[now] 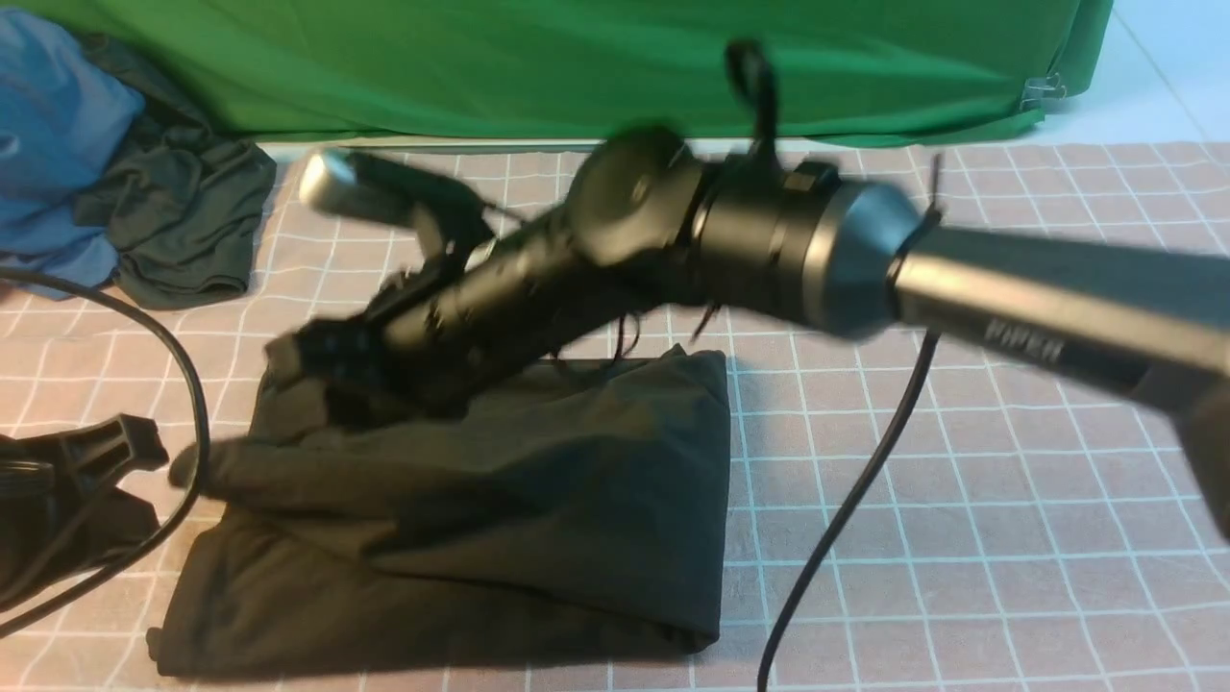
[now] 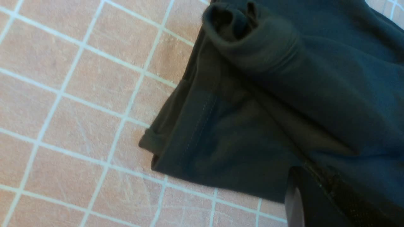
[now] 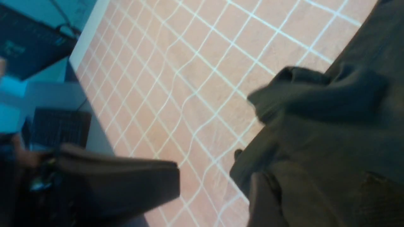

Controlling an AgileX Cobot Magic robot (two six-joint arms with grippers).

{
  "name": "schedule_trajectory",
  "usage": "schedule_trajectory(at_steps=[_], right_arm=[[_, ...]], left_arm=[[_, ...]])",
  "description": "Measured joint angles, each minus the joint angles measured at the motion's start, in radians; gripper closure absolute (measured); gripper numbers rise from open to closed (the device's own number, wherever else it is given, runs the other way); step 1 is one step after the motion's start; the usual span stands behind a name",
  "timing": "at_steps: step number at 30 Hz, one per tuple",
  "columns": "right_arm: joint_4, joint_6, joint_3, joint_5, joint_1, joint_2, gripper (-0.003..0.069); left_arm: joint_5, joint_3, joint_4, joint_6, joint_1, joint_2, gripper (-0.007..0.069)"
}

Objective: Fold a long-sleeved shirt over a pink coffee tablecloth.

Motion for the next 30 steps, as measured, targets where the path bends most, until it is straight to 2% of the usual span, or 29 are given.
schedule_trajectory(at_steps=[3,4,5,7,9,10,11,16,20,22,26,28,30], right_arm=[[-0.043,-0.002,-0.045,0.092,-0.048,-0.008,0.0270],[-0.112,0.000,-0.084,0.181,-0.090,-0.022,0.0333],[-0.121,0.001,-0.089,0.191,-0.095,-0.026,0.0342],[-0.232,0.016,-0.138,0.306,-0.147,-0.053,0.0487],[-0.339,0.027,-0.170,0.386,-0.184,-0.093,0.0585],[-0.348,0.027,-0.174,0.399,-0.190,-0.097,0.0596],[-0.410,0.031,-0.181,0.435,-0.210,-0.128,0.0615],[-0.579,0.041,-0.166,0.475,-0.239,-0.229,0.0620],[-0.602,0.046,-0.129,0.480,-0.239,-0.268,0.0620],[-0.605,0.046,-0.100,0.483,-0.239,-0.277,0.0620],[-0.607,0.046,-0.046,0.485,-0.239,-0.279,0.0620],[-0.607,0.046,-0.021,0.481,-0.239,-0.279,0.0620],[-0.608,0.046,-0.001,0.473,-0.239,-0.279,0.0620]], left_arm=[[0.006,0.000,-0.023,0.000,0.000,0.000,0.0611],[0.007,0.000,-0.061,0.000,0.000,0.000,0.0611],[0.008,0.000,-0.066,0.000,0.000,0.000,0.0611],[0.013,0.000,-0.150,0.022,0.000,0.000,0.0611],[0.021,0.000,-0.228,0.066,0.000,0.003,0.0611],[0.021,0.000,-0.241,0.069,0.000,0.005,0.0611],[0.020,0.000,-0.279,0.083,0.000,0.015,0.0611],[0.018,0.000,-0.292,0.101,0.000,0.088,0.0611],[0.004,0.000,-0.149,0.035,0.000,0.132,0.0611],[-0.002,0.000,-0.002,-0.025,0.000,0.141,0.0611],[-0.056,0.000,0.158,-0.041,0.000,0.142,0.0610],[-0.106,0.000,0.141,0.008,0.000,0.154,0.0609],[-0.150,0.000,0.054,0.098,0.000,0.180,0.0606]])
